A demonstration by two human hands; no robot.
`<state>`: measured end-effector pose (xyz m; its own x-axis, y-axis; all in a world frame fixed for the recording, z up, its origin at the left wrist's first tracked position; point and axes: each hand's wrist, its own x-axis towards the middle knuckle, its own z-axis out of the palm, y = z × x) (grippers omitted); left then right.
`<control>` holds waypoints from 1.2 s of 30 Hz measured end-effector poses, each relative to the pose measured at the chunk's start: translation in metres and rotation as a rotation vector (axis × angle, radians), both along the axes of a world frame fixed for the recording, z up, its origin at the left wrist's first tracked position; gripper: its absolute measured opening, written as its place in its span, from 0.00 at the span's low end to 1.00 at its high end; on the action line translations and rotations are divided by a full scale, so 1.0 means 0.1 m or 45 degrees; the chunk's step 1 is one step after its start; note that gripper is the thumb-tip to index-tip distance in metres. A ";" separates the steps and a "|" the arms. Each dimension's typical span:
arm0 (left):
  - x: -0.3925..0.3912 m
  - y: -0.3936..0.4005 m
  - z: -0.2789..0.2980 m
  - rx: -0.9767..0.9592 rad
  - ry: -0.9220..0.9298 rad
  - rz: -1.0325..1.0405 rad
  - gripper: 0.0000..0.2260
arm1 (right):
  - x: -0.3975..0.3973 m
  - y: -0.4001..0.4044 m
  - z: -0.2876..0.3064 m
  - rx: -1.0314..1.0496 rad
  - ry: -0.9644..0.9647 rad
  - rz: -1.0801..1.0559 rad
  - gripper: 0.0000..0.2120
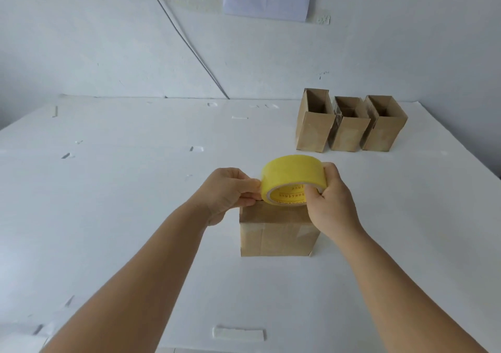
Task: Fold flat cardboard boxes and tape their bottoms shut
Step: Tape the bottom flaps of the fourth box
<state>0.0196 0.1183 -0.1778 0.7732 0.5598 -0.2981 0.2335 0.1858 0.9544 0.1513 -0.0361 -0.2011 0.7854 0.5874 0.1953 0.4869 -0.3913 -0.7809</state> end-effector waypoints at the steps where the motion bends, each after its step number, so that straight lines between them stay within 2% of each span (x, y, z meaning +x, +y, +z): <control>1: -0.02 0.01 -0.01 0.019 0.030 0.036 0.08 | -0.01 0.02 0.01 -0.032 -0.040 -0.002 0.09; 4: -0.10 0.07 -0.01 -0.001 0.033 0.166 0.08 | -0.01 0.09 0.01 -0.094 -0.098 -0.045 0.08; 7: -0.18 0.14 0.01 -0.097 -0.040 0.187 0.08 | 0.00 0.14 0.00 -0.077 -0.112 -0.061 0.11; 10: -0.20 0.12 -0.02 -0.122 -0.025 0.124 0.03 | -0.01 0.16 0.00 -0.005 0.063 -0.084 0.12; 13: -0.19 0.11 -0.09 -0.204 -0.061 0.182 0.06 | -0.05 0.13 -0.02 0.109 0.342 -0.009 0.17; 15: -0.18 0.11 -0.13 -0.257 -0.107 0.230 0.05 | -0.10 0.14 -0.04 0.108 0.412 0.081 0.21; 22: -0.20 0.07 -0.32 -0.296 -0.182 0.383 0.08 | -0.20 0.23 -0.05 -0.060 0.000 0.010 0.14; 26: -0.19 0.01 -0.45 -0.333 -0.173 0.453 0.14 | -0.21 0.30 0.01 -0.175 -0.246 0.094 0.13; 32: -0.24 0.00 -0.52 -0.439 -0.286 0.445 0.08 | -0.13 0.31 0.01 -0.136 0.054 0.244 0.13; 36: -0.25 0.01 -0.49 -0.437 -0.302 0.426 0.05 | -0.08 0.30 -0.07 -0.046 0.096 0.228 0.09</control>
<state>-0.0054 0.1190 -0.2272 0.6376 0.6882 -0.3462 -0.1069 0.5241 0.8449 0.1436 -0.0062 -0.2079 0.6792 0.7247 0.1164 0.4921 -0.3319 -0.8048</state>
